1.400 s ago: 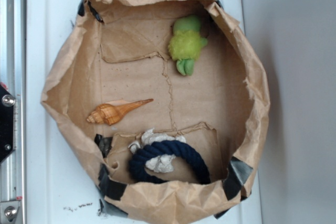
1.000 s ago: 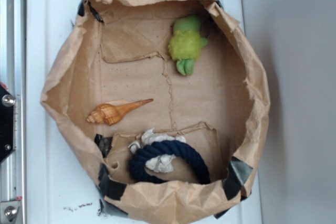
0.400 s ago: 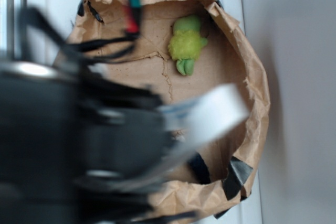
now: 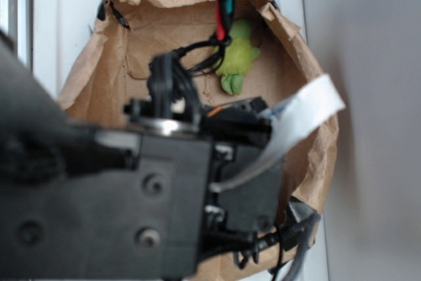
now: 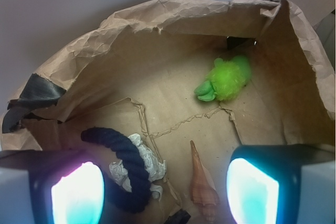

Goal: Grab the green animal.

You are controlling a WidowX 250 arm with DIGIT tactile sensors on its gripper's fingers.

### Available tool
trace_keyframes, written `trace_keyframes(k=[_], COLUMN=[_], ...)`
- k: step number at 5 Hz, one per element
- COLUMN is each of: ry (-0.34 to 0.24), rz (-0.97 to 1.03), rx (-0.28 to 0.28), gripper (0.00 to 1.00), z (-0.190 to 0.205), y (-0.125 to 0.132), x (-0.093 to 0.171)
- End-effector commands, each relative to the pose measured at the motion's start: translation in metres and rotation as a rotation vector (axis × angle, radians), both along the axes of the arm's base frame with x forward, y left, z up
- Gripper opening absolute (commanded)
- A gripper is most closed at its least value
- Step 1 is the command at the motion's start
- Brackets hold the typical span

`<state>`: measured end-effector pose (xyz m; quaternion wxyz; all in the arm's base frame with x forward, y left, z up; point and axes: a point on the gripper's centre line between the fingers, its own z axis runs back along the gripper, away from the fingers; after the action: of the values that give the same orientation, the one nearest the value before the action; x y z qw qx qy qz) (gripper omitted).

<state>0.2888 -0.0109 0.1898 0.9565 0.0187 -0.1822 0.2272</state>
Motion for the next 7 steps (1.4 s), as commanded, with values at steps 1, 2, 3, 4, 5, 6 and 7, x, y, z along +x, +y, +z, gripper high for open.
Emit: trace_keyframes(k=[1, 2, 3, 4, 5, 6, 7], ry=[-0.040, -0.040, -0.271, -0.261, -0.225, -0.105, -0.059], rz=[0.005, 0.005, 0.249, 0.387, 0.378, 0.371, 0.408], rx=[-0.001, -0.001, -0.020, -0.070, -0.106, -0.138, -0.155], gripper=[1.00, 1.00, 1.00, 1.00, 1.00, 1.00, 1.00], z=[0.016, 0.016, 0.005, -0.013, -0.022, -0.030, -0.037], y=[0.011, 0.011, 0.015, 0.009, 0.018, 0.025, 0.037], x=[0.001, 0.001, -0.019, -0.020, -0.012, -0.022, 0.000])
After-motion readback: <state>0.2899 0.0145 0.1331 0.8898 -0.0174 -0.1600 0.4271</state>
